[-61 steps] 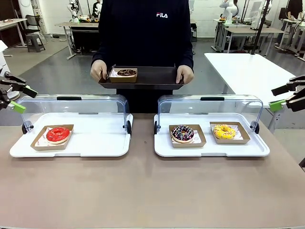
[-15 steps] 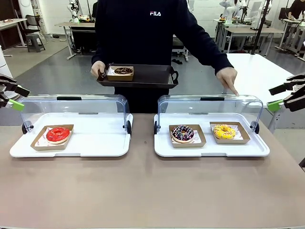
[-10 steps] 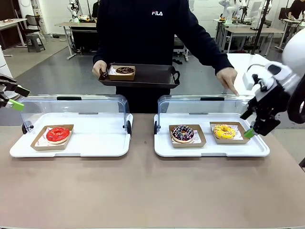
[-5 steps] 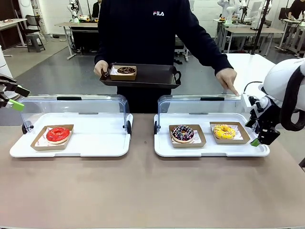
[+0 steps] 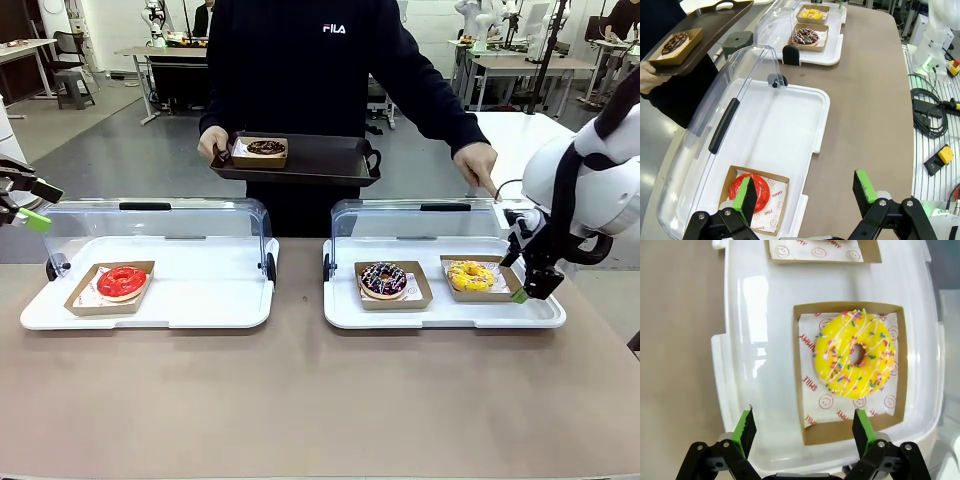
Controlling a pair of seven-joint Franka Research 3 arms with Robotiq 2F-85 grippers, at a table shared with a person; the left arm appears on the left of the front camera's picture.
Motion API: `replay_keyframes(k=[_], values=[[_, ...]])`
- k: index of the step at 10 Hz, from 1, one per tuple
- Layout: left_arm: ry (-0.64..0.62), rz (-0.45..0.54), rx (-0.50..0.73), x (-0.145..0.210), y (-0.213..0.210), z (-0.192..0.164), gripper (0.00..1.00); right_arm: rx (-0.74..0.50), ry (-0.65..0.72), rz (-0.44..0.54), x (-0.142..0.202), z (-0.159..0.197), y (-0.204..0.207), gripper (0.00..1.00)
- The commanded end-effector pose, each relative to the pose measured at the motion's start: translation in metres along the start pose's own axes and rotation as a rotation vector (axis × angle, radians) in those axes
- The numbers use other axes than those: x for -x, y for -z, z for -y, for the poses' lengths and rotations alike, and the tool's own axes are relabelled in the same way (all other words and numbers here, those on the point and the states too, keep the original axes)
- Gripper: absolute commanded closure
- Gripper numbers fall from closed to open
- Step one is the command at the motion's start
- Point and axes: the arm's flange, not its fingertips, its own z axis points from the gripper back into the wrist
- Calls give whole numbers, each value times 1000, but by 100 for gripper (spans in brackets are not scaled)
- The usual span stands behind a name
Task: Provide the desired donut to the person.
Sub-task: Pick up and lift the Paper togo box containing the Donut pointed at by the person.
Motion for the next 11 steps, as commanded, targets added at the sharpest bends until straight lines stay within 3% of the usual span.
replay_keyframes(k=[1,3,7,8,9,10,11], values=[[2,15,-1,-2,1,-2,0,-51,-8,12,9,12,8,0],[2,15,-1,-2,1,-2,0,-91,-6,0,11,11,15,0],[2,15,-1,-2,1,-2,0,-25,-8,-16,17,14,18,0],[2,15,-1,-2,1,-2,0,-50,6,-19,17,15,18,55],[2,15,-1,-2,1,-2,0,-62,-2,-17,18,15,18,56],[2,15,-1,-2,1,-2,0,-84,1,-28,19,16,21,100],[2,15,-1,-2,1,-2,0,-97,3,-36,21,17,25,61]])
